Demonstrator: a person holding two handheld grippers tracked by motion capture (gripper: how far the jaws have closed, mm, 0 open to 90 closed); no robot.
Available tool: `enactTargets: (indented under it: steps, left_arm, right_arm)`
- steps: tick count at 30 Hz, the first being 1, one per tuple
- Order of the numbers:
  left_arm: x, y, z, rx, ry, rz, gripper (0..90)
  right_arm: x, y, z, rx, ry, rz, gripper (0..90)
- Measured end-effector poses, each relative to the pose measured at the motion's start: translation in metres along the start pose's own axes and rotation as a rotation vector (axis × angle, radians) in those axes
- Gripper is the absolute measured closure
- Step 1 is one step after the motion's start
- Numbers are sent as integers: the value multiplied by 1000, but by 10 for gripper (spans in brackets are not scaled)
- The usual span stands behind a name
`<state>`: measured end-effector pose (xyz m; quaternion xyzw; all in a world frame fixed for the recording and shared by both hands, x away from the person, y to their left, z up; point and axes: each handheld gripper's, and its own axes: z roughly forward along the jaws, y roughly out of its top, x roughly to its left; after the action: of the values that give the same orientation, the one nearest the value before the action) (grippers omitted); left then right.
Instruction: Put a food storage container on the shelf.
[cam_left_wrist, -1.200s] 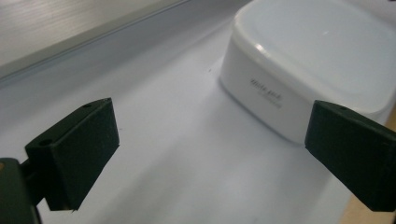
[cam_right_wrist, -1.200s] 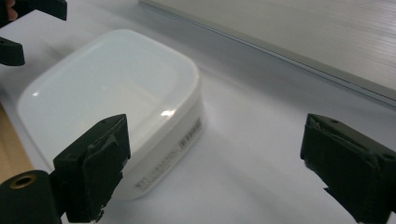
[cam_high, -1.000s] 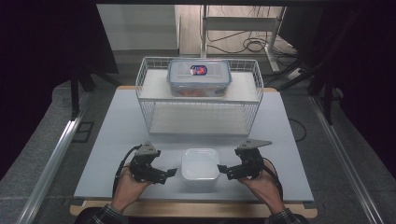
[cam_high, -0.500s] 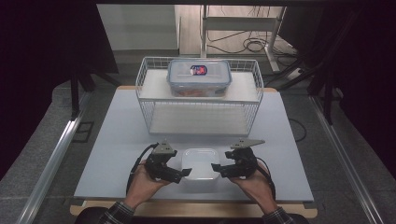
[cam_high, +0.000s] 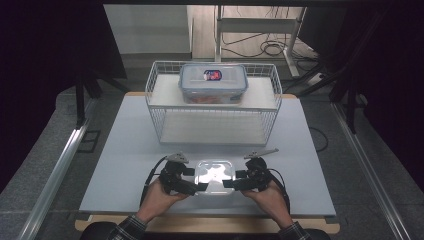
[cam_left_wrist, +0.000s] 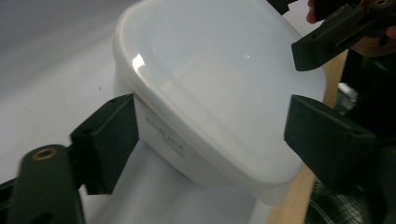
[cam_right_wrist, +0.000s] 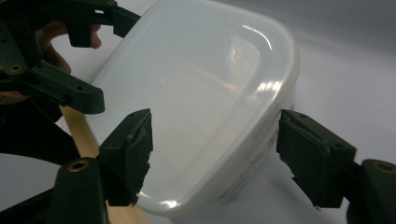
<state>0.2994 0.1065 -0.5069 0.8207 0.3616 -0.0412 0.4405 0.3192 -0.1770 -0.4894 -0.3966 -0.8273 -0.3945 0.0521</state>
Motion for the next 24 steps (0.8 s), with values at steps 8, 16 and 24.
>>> enactTargets:
  steps: [8,16,24]
  left_arm:
    - [-7,-5,-16,-22,27,-8,474]
    - [-7,-4,-21,-106,77,-44,643]
    - [-4,-6,-25,-156,94,-74,795]
  right_arm:
    - [12,-4,-14,-23,-74,-15,499]
    - [12,-2,-22,-96,-122,5,656]
    - [15,-3,-25,-144,-169,-22,774]
